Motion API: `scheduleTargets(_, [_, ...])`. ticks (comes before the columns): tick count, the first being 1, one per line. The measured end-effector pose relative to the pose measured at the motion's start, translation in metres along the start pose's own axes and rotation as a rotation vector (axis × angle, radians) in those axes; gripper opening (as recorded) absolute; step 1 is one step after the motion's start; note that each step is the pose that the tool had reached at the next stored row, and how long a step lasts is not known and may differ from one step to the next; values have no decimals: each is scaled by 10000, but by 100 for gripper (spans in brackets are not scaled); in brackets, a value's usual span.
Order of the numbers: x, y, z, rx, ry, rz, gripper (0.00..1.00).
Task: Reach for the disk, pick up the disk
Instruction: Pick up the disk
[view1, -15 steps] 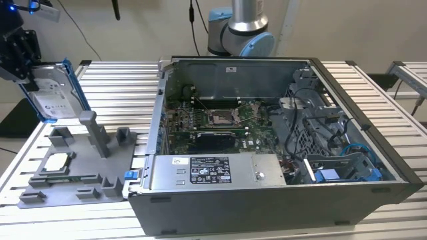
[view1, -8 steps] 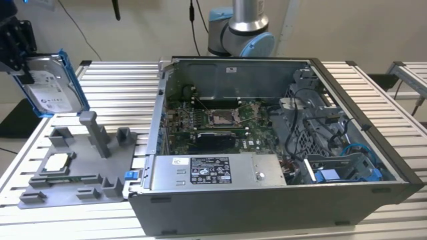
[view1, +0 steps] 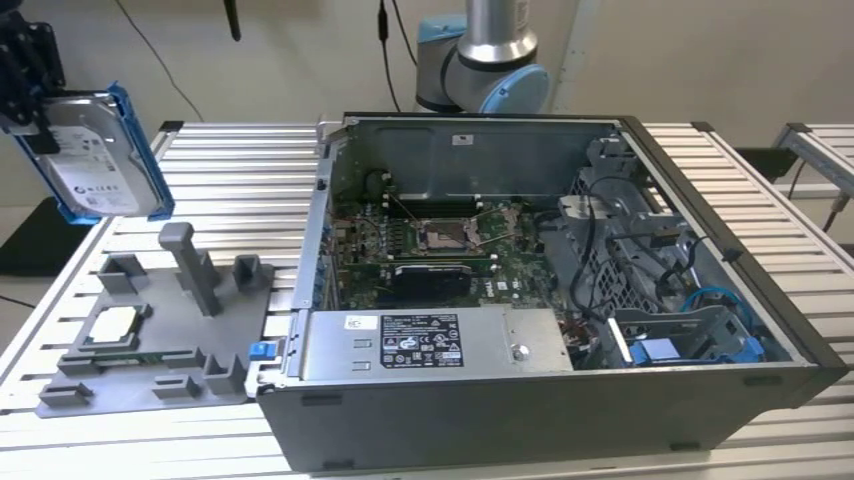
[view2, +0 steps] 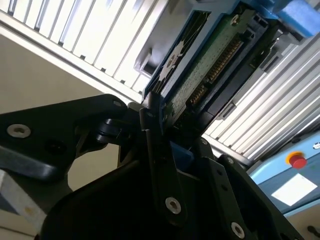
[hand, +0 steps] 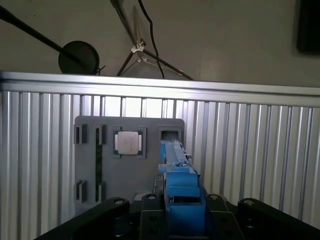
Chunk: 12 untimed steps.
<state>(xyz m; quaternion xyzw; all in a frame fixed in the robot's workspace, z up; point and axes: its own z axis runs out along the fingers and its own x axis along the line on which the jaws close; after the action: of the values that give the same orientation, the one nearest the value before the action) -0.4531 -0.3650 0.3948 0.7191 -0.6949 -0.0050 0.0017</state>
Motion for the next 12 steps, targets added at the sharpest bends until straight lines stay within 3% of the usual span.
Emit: scheduleTargets(12, [-1,2,-240,0,0,0,0])
